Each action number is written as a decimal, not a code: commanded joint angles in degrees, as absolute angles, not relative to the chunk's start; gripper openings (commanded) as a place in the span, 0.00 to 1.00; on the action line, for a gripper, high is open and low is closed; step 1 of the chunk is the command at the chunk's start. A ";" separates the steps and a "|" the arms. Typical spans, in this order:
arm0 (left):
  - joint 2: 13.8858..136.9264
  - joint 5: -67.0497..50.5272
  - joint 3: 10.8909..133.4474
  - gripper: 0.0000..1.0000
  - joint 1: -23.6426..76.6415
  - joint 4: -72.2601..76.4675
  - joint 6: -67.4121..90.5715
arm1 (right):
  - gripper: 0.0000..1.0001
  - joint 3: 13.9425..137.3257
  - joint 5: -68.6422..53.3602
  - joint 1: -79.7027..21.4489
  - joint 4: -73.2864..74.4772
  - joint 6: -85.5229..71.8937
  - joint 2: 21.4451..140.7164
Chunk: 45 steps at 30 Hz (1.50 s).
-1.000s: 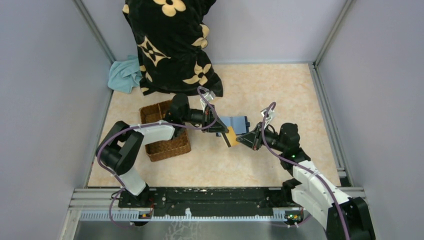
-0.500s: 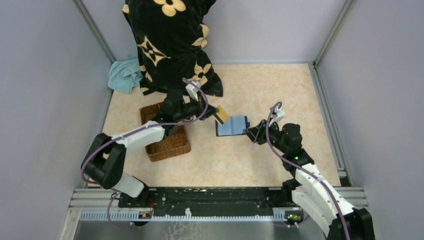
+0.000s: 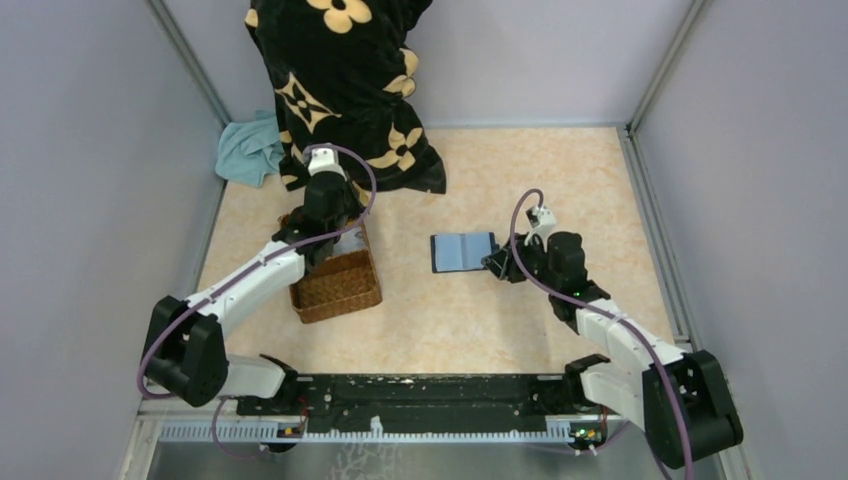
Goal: Take the credit cards out of the card holder
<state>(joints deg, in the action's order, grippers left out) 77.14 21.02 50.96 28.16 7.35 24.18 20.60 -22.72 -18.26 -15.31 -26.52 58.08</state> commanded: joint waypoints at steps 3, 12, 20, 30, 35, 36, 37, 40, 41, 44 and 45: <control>75.23 32.10 52.36 0.00 25.83 2.26 24.39 | 0.32 23.43 -24.34 -18.55 -22.80 -25.78 61.15; 77.96 36.74 52.66 0.00 25.00 -1.09 23.44 | 0.32 22.97 -24.12 -18.60 -24.25 -26.10 63.46; 82.31 38.40 49.79 0.00 25.05 0.53 24.08 | 0.32 22.94 -23.75 -18.59 -24.26 -26.19 65.06; 86.96 36.42 48.60 0.00 25.12 4.51 23.79 | 0.32 23.36 -23.40 -18.62 -23.61 -25.77 66.46; 88.56 35.66 48.40 0.00 25.15 5.30 24.33 | 0.32 23.36 -23.03 -18.56 -23.29 -25.58 66.78; 88.67 35.77 48.37 0.00 25.12 5.28 24.21 | 0.32 23.38 -23.03 -18.50 -23.26 -25.58 66.88; 88.68 36.03 48.30 0.00 25.16 5.27 24.07 | 0.32 23.38 -22.96 -18.52 -23.29 -25.58 66.95; 88.64 37.65 48.27 0.00 25.22 4.72 23.14 | 0.32 23.45 -23.07 -18.53 -23.50 -25.65 67.47; 88.41 38.38 48.33 0.00 25.18 4.20 22.83 | 0.32 23.47 -23.15 -18.61 -23.59 -25.71 67.68; 85.98 40.28 47.93 0.00 25.21 3.15 22.19 | 0.32 23.53 -23.37 -18.56 -23.87 -25.82 68.15; 85.15 40.66 47.60 0.00 25.22 3.34 21.53 | 0.32 23.47 -23.42 -18.59 -24.04 -25.95 68.32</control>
<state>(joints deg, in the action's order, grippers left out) 88.01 37.74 48.84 25.34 3.88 23.53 20.71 -23.40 -18.26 -20.60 -26.55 67.70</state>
